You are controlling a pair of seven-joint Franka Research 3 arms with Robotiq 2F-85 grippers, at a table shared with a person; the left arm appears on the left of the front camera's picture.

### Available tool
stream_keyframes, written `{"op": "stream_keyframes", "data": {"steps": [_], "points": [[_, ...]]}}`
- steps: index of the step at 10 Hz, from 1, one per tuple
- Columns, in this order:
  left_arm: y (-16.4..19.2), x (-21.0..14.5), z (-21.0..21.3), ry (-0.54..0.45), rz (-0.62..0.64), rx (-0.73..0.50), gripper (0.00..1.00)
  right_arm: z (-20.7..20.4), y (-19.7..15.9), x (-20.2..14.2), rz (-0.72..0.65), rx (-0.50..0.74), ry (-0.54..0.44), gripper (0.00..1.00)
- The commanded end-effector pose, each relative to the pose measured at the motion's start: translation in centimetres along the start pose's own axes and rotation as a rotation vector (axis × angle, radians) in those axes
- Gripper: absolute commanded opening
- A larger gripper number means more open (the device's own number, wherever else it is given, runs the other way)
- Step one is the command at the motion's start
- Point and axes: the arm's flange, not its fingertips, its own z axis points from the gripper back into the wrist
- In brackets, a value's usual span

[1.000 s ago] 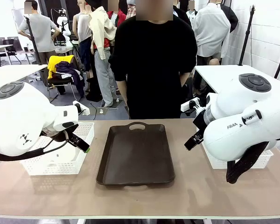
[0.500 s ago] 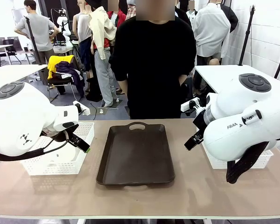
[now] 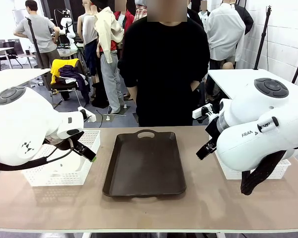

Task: Prepare the laboratory tools.
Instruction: Pick up the Big flask that the person points to.

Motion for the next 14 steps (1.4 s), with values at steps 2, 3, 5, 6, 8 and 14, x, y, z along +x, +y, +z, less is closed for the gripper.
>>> {"op": "stream_keyframes", "data": {"steps": [2,3,5,6,8,14], "points": [[1.1,1.2,4.6,-0.084,0.064,-0.077,1.0,5.2,-2.7,0.5,-0.04,0.051,-0.017,1.0],[2.2,1.4,6.2,-0.112,0.108,-0.145,1.0,7.3,-4.1,0.6,-0.074,0.127,-0.037,1.0],[5.4,1.3,8.4,-0.145,0.234,-0.379,1.0,10.7,-8.2,0.1,-0.191,0.374,-0.024,1.0],[7.1,0.8,8.8,-0.143,0.3,-0.458,1.0,11.2,-10.5,-0.5,-0.21,0.498,-0.024,1.0],[9.9,-0.1,8.8,-0.165,0.453,-0.63,1.0,10.0,-14.6,-1.3,-0.258,0.789,-0.023,1.0],[13.1,-2.4,5.6,-0.126,0.688,-0.934,1.0,1.6,-19.2,-2.1,-0.482,1.148,0.029,1.0]]}}
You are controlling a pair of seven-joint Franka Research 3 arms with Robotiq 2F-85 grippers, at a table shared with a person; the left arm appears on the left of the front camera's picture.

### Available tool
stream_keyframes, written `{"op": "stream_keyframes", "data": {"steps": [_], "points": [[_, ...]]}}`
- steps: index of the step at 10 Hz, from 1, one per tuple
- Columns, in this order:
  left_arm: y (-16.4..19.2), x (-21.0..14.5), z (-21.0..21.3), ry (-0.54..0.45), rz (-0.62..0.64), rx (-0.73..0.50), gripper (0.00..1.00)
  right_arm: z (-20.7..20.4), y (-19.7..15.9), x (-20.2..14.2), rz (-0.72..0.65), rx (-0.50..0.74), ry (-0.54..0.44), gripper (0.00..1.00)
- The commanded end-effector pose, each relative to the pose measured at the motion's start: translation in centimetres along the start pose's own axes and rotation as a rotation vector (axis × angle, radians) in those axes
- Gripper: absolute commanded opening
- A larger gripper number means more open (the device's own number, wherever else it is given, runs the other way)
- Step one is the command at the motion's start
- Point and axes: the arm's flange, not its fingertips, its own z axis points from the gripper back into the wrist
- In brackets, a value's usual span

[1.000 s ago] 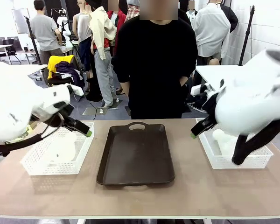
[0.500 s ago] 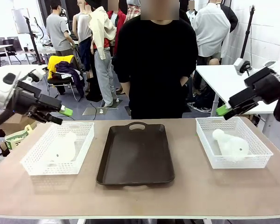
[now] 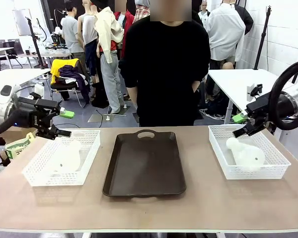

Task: Prepare the laboratory tools.
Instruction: Pick up the Big flask that the person points to.

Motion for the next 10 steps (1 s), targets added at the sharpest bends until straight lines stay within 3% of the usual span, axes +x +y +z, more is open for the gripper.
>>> {"op": "stream_keyframes", "data": {"steps": [1,5,7,10], "points": [[-1.1,-0.2,0.1,-0.009,-0.029,-0.005,1.0,0.3,1.8,-0.7,0.037,-0.022,-0.004,1.0],[-0.6,-0.1,0.0,0.014,-0.009,0.023,1.0,0.4,1.0,0.0,0.021,-0.013,-0.002,1.0],[0.8,0.1,0.7,0.017,0.111,-0.252,1.0,3.2,-0.9,0.7,-0.114,0.159,-0.143,1.0],[2.8,0.4,3.2,0.036,0.148,-0.526,1.0,6.4,-2.9,-0.6,-0.182,0.263,-0.239,1.0]]}}
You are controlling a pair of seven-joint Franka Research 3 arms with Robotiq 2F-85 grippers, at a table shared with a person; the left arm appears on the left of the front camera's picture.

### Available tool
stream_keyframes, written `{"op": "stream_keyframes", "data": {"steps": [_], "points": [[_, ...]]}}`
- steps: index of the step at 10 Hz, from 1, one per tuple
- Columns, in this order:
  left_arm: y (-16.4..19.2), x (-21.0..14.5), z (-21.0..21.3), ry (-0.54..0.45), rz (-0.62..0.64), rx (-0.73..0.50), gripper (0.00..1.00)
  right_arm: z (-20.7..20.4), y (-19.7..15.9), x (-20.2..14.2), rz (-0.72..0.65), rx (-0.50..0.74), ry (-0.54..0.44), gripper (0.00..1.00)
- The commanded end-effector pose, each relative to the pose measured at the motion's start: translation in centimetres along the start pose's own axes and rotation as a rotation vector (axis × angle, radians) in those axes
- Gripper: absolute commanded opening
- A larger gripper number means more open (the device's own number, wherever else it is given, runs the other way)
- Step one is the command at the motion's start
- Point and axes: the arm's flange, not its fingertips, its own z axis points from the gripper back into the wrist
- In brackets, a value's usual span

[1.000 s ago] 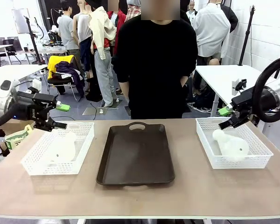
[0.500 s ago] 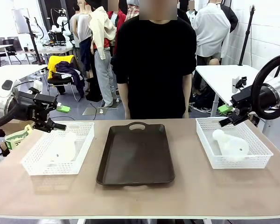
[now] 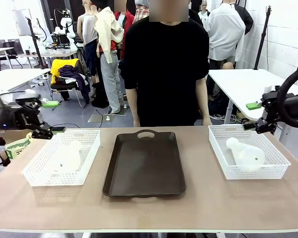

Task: Prepare the laboratory tools.
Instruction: Pick up the Big flask that the person points to.

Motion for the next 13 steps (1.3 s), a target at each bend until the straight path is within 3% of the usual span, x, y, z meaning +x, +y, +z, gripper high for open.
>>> {"op": "stream_keyframes", "data": {"steps": [1,13], "points": [[1.2,1.4,1.2,-0.007,0.014,-0.113,1.0,1.0,-0.1,1.0,-0.025,0.059,-0.056,1.0],[1.3,1.2,1.3,0.019,0.03,-0.104,1.0,2.1,-0.7,0.3,-0.014,0.044,-0.053,1.0]]}}
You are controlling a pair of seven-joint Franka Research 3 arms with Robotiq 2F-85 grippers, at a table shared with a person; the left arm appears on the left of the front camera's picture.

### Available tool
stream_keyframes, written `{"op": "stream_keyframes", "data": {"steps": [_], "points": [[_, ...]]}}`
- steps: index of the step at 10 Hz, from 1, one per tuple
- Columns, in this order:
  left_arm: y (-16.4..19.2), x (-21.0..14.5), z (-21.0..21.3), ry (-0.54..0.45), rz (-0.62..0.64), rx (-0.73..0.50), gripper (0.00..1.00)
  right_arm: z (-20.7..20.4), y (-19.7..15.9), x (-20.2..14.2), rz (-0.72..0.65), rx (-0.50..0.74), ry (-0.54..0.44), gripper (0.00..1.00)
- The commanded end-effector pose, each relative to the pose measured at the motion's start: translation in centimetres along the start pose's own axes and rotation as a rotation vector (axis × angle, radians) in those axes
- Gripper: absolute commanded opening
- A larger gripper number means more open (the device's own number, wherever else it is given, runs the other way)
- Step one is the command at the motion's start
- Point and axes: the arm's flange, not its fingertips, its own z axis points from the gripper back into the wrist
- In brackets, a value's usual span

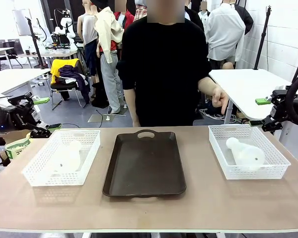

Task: Prepare the laboratory tools.
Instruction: Pick up the Big flask that the person points to.

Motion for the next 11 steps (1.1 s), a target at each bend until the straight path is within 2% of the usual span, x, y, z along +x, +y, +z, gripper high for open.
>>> {"op": "stream_keyframes", "data": {"steps": [1,10,11], "points": [[-0.2,0.0,0.1,0.003,-0.005,-0.007,1.0,0.0,0.0,0.0,0.0,-0.003,-0.002,1.0],[-0.2,0.0,0.1,0.003,-0.005,-0.007,1.0,0.0,0.0,0.0,0.0,0.0,0.0,1.0],[-0.2,0.0,0.1,0.003,-0.005,-0.007,1.0,0.2,1.1,0.6,0.005,-0.112,0.045,1.0]]}}
